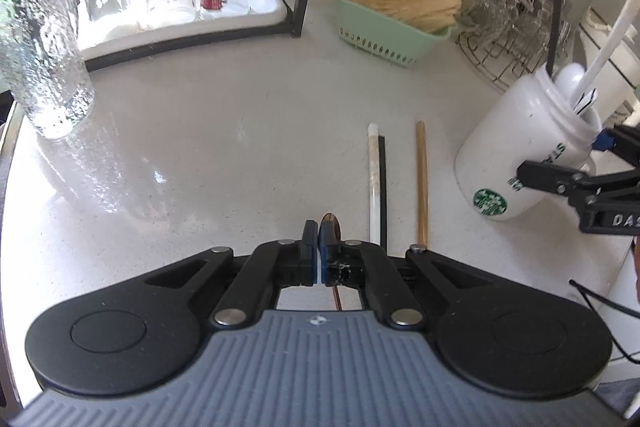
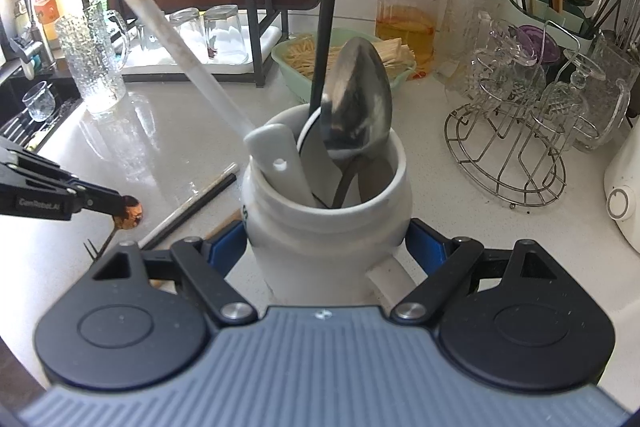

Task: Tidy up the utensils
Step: 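Lift the copper spoon with the left tool over the mug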

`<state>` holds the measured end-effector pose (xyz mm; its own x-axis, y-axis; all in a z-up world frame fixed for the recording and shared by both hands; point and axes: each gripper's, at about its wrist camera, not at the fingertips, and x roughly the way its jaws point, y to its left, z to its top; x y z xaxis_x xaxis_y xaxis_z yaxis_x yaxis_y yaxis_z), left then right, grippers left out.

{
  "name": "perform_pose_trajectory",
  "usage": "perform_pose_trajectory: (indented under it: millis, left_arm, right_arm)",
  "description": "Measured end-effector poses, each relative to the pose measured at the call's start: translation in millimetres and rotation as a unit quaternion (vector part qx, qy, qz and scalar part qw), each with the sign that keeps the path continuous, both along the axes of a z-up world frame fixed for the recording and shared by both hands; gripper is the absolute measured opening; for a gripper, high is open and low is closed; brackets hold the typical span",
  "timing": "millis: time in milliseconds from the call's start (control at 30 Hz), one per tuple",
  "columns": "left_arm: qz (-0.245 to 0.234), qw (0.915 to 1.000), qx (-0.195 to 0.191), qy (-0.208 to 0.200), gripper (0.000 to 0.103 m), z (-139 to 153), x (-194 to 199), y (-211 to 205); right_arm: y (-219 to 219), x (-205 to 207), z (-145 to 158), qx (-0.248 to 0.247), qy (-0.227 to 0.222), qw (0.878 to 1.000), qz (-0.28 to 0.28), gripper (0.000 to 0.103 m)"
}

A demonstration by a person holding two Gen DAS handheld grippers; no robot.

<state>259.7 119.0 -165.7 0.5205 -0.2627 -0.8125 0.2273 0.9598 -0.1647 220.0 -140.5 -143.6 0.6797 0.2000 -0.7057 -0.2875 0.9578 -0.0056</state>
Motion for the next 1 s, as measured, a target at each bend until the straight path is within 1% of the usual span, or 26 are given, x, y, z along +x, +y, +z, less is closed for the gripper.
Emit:
perform_pose_trajectory:
  millis: [167, 333, 500, 800, 1000]
  left_arm:
    - [0.032, 0.9992, 0.001, -0.023, 0.001, 17, -12, -5]
    - [0.072, 0.9967, -0.013, -0.036, 0.001, 31, -21, -7]
    - [0.096, 0.9936, -0.017, -0.058, 0.001, 49, -30, -15]
    - [0.129, 0.9876, -0.028, -0.086, 0.000, 84, -41, -27]
    - [0.135, 0.9857, -0.030, -0.096, 0.000, 99, -45, -38]
  right_arm:
    - [-1, -1, 0, 0.001, -0.002, 1.000, 0.006, 0.088]
    - [-1, -2, 0, 0.002, -0.005, 1.000, 0.014, 0.088]
    - [-3, -3, 0, 0.005, -0.007, 1.000, 0.023, 0.088]
    - [-5, -3, 0, 0.007, -0.011, 0.999, 0.034, 0.088]
    - [-6, -3, -1, 0.010, -0.015, 0.999, 0.044, 0.088]
